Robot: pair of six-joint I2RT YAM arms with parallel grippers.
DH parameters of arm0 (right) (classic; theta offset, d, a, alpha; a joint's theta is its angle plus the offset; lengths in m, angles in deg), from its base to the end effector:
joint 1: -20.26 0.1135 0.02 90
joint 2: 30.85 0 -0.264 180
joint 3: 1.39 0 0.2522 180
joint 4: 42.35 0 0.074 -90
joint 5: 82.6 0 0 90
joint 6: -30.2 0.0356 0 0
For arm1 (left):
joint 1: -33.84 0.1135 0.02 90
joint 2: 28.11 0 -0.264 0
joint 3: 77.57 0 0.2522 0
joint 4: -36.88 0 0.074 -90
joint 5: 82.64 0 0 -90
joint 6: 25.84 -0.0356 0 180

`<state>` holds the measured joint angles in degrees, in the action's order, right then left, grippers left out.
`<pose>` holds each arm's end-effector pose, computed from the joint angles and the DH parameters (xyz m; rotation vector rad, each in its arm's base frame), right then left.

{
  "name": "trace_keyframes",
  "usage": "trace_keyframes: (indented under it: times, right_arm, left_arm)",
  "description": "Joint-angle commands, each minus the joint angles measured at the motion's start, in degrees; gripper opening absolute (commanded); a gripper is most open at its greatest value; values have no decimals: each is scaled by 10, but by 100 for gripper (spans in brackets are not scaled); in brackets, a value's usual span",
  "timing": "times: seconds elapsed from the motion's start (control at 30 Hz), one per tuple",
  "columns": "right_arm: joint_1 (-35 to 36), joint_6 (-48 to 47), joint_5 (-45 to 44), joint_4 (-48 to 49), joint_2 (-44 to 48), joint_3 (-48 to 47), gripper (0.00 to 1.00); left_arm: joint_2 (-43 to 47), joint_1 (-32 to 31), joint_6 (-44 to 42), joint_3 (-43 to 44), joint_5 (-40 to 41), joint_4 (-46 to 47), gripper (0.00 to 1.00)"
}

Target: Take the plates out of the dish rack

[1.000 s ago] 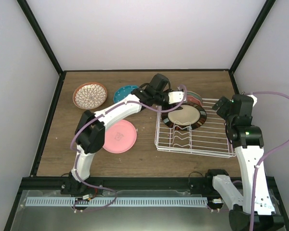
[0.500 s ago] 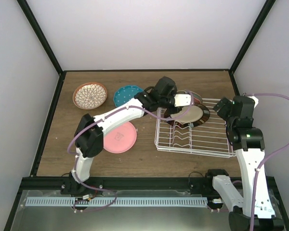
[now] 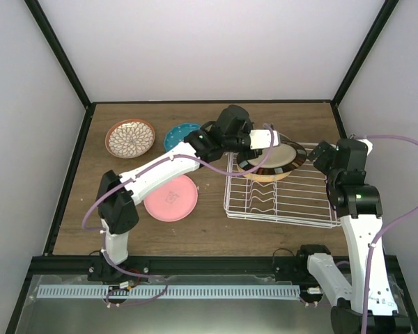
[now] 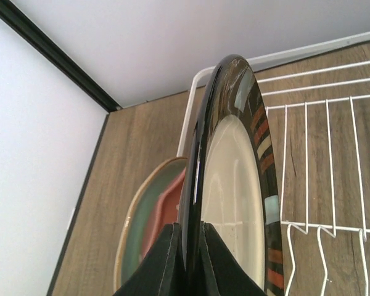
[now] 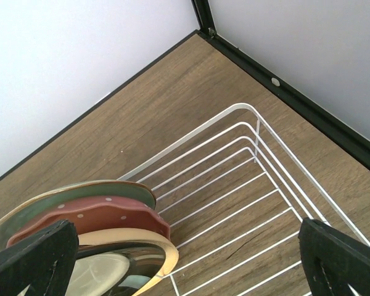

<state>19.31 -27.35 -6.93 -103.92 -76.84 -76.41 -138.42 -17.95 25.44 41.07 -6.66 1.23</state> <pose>0.1484 -0.0113 0.3674 0.7472 1.9835 0.0588 0.2763 -0.3649 0.3478 1.5635 1.3336 -0.3924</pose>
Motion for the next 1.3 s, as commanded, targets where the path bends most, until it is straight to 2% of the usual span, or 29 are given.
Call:
trace_keyframes:
  times: [0.0,0.13,0.3,0.4,0.53,0.67,0.8,1.0,1.1,1.27]
  right_arm:
    - [-3,6,5,13,4,3,100]
    - [-3,5,7,15,3,4,100]
    - [-3,0,5,15,6,7,100]
    - [-3,-2,5,18,6,9,100]
    - [-3,-2,10,23,2,13,100]
    - [-3,-4,17,33,-7,16,100]
    - [-3,-6,26,47,-22,14,100]
    - [-3,-14,41,60,-44,13,100]
    - [-3,-19,49,61,-55,11,100]
    - [-3,-23,52,56,-62,5,100]
  left_arm:
    - [64,-3,26,25,-17,61,4]
    - [92,9,60,28,-12,75,4]
    - [135,82,195,29,-36,98,4]
    - [173,162,334,7,-78,124,4]
    - [241,299,487,-80,-141,199,4]
    - [281,428,591,-148,-207,171,4]
    - [327,537,716,-279,-283,166,4]
    - [414,597,738,-452,-314,126,4]
    - [453,601,741,-541,-340,119,4]
    - [503,602,741,-635,-370,98,4]
